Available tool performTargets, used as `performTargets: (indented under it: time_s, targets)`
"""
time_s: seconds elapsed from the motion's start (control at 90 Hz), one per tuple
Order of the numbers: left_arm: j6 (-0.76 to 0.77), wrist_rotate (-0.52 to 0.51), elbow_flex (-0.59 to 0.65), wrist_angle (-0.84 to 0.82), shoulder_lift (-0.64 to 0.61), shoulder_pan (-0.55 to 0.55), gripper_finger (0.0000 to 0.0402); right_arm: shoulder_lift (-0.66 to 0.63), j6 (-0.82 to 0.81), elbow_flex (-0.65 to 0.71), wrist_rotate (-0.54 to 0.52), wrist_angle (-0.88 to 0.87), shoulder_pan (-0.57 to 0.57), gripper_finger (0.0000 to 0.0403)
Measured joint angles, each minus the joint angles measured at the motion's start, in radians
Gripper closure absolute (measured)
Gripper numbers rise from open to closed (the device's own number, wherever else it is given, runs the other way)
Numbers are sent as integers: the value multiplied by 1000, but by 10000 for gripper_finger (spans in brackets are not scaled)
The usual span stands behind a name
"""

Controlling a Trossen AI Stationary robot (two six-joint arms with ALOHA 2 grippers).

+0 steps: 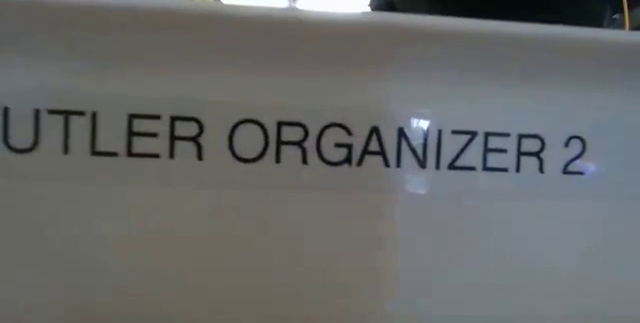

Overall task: Sort silverware
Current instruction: Put the blue fork into the white silverware tray

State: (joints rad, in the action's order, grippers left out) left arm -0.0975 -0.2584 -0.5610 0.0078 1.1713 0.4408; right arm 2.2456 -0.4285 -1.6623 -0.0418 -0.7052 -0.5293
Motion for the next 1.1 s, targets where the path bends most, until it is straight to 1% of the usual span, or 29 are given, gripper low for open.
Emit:
performTargets:
  time_s: [0.089, 0.178, 0.311, 0.411, 0.767, 1.1]
  targets:
    - [1, 0, 0, 0, 0, 0, 402, -4, 8, 1, -8, -1, -7, 232]
    - [2, 0, 0, -1, 0, 0, 402, -3, 14, 3, -26, -3, -15, 246]
    - [2, 0, 0, -1, 0, 0, 402, 0, -8, 3, 8, -36, -13, 273]
    - [2, 0, 0, -1, 0, 0, 402, 0, -11, 4, 9, -47, -13, 284]
    - [1, 0, 0, -1, 0, 0, 402, 0, -10, 5, -1, -45, -14, 289]
    - [1, 0, 0, -2, 0, 0, 402, 0, -20, 6, 13, -25, -16, 364]
